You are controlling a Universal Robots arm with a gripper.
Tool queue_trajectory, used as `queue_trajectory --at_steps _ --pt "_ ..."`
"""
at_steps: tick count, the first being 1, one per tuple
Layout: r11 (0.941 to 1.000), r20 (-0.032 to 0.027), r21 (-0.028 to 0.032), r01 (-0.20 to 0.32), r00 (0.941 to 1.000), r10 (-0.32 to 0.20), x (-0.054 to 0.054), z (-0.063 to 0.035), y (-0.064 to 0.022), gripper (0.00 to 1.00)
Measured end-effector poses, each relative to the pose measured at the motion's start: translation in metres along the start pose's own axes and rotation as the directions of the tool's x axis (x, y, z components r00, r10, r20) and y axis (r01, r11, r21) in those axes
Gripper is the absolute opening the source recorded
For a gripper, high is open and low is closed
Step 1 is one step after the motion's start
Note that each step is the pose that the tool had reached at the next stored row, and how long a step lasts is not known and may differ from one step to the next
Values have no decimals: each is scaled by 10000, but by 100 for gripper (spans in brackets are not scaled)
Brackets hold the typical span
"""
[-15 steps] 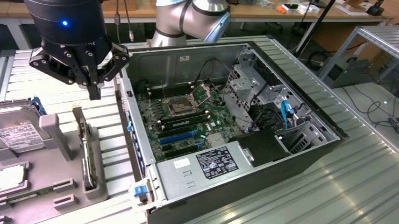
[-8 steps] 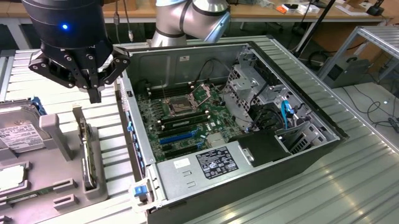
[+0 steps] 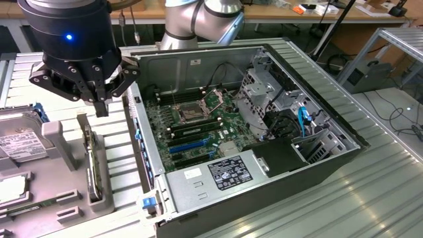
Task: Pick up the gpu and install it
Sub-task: 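Reach for the gpu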
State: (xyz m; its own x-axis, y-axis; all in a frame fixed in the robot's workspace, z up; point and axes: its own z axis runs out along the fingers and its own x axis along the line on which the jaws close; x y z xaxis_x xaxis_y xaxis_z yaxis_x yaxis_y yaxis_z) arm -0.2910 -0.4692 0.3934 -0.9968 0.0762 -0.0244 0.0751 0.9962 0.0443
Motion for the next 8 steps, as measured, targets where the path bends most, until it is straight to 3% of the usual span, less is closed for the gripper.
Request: queue_trajectory --at_steps 8 --pt "10000 1 -1 0 10000 0 -6 -3 -83 10"
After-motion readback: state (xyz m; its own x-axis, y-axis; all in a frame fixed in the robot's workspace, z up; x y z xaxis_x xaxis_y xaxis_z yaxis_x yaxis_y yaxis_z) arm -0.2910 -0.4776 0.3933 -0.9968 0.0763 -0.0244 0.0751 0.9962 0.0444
